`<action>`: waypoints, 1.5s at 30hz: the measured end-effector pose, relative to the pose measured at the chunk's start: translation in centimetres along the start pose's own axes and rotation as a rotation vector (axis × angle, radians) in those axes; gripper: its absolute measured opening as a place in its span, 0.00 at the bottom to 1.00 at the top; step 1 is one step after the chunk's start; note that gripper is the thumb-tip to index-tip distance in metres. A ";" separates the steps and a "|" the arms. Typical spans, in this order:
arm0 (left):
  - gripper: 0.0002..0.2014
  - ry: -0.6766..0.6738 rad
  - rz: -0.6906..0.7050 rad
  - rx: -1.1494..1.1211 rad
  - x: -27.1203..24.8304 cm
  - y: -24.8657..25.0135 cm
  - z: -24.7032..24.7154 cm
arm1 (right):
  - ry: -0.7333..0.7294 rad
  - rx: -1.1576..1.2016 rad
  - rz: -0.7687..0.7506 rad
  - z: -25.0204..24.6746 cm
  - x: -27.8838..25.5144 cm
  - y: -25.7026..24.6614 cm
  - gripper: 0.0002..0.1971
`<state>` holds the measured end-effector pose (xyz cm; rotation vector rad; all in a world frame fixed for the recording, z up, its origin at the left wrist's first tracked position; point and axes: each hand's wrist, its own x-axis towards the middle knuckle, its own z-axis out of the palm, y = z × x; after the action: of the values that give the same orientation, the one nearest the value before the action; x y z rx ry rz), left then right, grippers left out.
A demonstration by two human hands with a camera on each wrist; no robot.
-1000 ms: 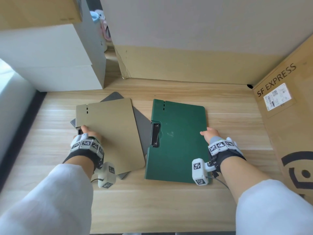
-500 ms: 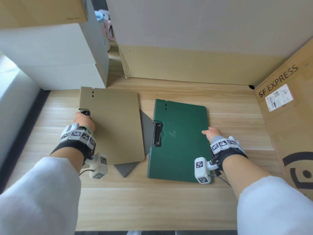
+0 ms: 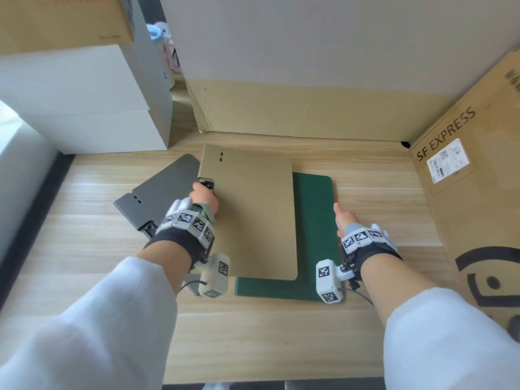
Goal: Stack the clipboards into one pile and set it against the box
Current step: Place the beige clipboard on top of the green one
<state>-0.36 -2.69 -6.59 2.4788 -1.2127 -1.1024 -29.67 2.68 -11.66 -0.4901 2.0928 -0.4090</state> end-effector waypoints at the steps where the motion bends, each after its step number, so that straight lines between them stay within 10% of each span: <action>1: 0.19 -0.013 0.015 0.031 -0.2 0.2 1.5 | -0.005 0.015 0.006 0.0 0.8 0.3 0.35; 16: 0.21 -0.106 0.130 0.442 -3.4 1.8 7.9 | -0.071 0.021 -0.062 0.1 1.0 1.1 0.23; 45: 0.19 -0.121 0.204 0.403 -5.0 0.8 8.2 | -0.064 0.085 -0.058 0.2 -1.4 1.5 0.29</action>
<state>-8.42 1.78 -9.33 2.5080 -1.8380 -1.0520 -29.06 4.61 -11.49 -0.5084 1.9943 -0.5078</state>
